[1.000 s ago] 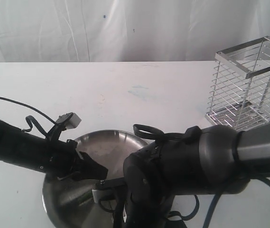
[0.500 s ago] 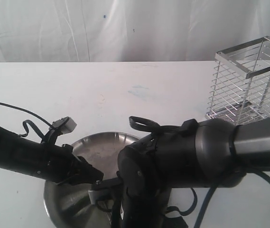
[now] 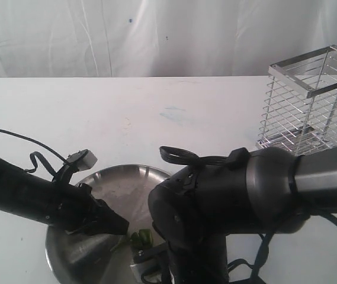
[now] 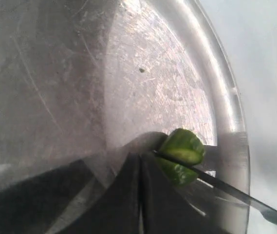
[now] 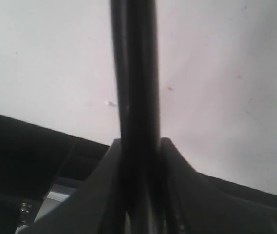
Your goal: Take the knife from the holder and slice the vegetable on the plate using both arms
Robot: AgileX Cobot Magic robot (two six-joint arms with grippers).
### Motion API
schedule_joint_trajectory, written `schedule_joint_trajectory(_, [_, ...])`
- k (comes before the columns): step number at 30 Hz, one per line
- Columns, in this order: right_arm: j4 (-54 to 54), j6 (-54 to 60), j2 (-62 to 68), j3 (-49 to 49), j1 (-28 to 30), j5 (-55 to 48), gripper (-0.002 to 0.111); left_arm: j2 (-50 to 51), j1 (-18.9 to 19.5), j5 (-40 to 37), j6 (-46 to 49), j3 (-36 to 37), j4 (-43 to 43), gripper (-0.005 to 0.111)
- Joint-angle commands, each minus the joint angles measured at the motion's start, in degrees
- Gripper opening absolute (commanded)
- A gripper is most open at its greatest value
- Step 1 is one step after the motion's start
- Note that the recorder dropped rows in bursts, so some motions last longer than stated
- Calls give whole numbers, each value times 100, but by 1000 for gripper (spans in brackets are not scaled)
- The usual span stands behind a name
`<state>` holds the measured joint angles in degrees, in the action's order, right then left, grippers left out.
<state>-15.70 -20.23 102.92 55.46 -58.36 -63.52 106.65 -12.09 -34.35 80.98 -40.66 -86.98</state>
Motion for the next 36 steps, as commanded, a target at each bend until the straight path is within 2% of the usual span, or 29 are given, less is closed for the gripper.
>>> schedule_joint_trajectory(1, [40, 75, -57, -18, 10, -47, 0, -45, 4, -144, 43, -17, -242, 0])
schedule_joint_trajectory(5, [40, 108, -57, -18, 10, -12, 0, -345, 4, -253, 375, -17, -585, 0])
schedule_joint_trajectory(11, [29, 107, -57, -18, 10, 206, 0, -589, 4, -1032, 686, -17, -783, 0])
schedule_joint_trajectory(19, [17, 107, -57, -18, 10, 336, 0, -589, -20, -725, 756, 226, -966, 0])
schedule_joint_trajectory(21, [17, 107, -57, -18, 10, 377, 0, -589, -142, -695, 905, 295, -1065, 0])
schedule_joint_trajectory(28, [-15, 96, -57, -18, 10, 426, 0, -589, -969, -84, 1491, 356, -1199, 0])
schedule_joint_trajectory(36, [-27, 96, -57, -18, 10, 492, 0, -589, -1132, 19, 1544, 463, -1182, 0])
